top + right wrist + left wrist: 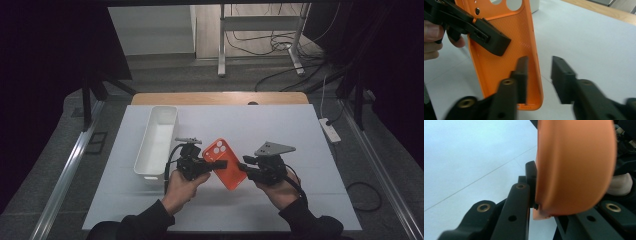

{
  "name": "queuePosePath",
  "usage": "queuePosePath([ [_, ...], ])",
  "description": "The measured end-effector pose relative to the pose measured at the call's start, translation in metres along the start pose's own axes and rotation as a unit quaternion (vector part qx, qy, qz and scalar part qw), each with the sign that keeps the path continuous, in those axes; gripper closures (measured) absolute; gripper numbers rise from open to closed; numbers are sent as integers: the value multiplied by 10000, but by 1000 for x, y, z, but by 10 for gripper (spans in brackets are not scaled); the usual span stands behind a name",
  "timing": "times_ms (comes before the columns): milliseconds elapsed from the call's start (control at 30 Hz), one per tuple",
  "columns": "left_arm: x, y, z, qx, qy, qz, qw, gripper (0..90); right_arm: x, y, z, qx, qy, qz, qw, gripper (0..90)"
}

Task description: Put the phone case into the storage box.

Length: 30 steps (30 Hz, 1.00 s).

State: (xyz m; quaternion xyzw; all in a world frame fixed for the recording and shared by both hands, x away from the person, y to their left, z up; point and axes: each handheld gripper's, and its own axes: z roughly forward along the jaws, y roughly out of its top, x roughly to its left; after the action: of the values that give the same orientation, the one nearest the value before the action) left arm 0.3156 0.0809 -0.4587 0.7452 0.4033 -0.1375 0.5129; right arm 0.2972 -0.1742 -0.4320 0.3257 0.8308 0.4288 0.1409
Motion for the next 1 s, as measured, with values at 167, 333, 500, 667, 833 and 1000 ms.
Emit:
queuePosePath([
  [167, 1, 2, -4, 19, 67, 130, 9999, 852, -4, 0, 0, 98, 128, 126, 9998, 434],
  [333, 1, 5, -10, 106, 114, 281, 9995, 852, -9, 0, -2, 128, 379, 228, 9989, 332],
  [500, 1, 7, -13, 243, 133, 451, 9986, 851, -12, -2, -5, 136, 517, 255, 9982, 239],
  [667, 0, 9, -15, 451, 141, 754, 9960, 850, -10, -4, -5, 283, 667, 218, 9971, 151],
  [833, -1, 9, -17, 534, 125, 911, 9943, 849, -8, -5, -4, 410, 801, 230, 9957, 69],
  [1000, -2, 10, -17, 705, 17, 1167, 9907, 849, -6, -4, -2, 507, 983, 223, 9936, 11],
])
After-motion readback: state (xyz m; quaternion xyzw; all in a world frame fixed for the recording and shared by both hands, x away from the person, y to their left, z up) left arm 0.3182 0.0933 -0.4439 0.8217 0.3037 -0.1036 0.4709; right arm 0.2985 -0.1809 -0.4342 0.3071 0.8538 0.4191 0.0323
